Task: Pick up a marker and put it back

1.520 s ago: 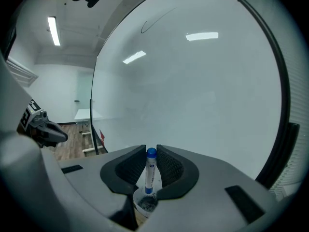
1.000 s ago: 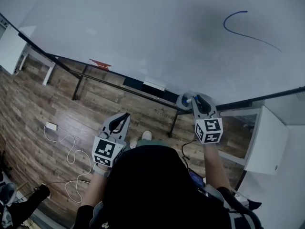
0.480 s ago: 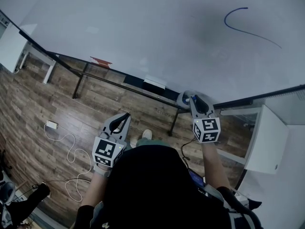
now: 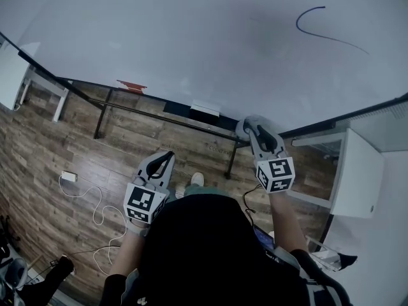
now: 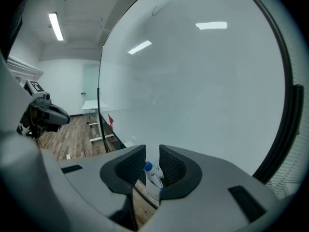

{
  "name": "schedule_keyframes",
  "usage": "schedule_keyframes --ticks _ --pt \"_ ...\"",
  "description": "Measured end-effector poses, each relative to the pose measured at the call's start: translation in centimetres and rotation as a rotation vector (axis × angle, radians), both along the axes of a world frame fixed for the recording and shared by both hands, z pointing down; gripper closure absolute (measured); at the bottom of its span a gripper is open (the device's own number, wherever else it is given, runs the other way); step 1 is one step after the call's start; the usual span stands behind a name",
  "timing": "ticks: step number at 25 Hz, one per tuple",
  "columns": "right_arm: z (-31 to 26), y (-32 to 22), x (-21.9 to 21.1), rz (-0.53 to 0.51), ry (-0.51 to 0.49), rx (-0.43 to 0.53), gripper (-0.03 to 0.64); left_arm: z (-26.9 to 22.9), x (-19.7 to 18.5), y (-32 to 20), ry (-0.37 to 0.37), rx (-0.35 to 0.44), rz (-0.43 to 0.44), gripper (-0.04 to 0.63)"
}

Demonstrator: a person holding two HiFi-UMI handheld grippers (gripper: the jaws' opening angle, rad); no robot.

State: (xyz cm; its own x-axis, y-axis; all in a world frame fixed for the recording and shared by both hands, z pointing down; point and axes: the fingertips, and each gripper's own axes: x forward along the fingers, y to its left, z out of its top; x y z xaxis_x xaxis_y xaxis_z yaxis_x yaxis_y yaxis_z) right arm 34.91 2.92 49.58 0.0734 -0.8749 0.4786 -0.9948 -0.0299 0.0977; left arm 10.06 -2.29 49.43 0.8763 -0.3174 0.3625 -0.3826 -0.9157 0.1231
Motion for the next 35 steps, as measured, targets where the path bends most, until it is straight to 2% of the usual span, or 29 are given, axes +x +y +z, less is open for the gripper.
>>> schedule_keyframes --ticks 20,35 --pt "-4.0 4.2 -8.0 0.172 -0.016 0.071 0.54 -2.4 1.3 -0.9 0.085 0.016 0.267 0.569" --pt "-3.5 5.9 -13.8 0.207 -0.064 0.08 0.563 -3.2 2.7 0.4 0.113 0.035 0.424 0.569"
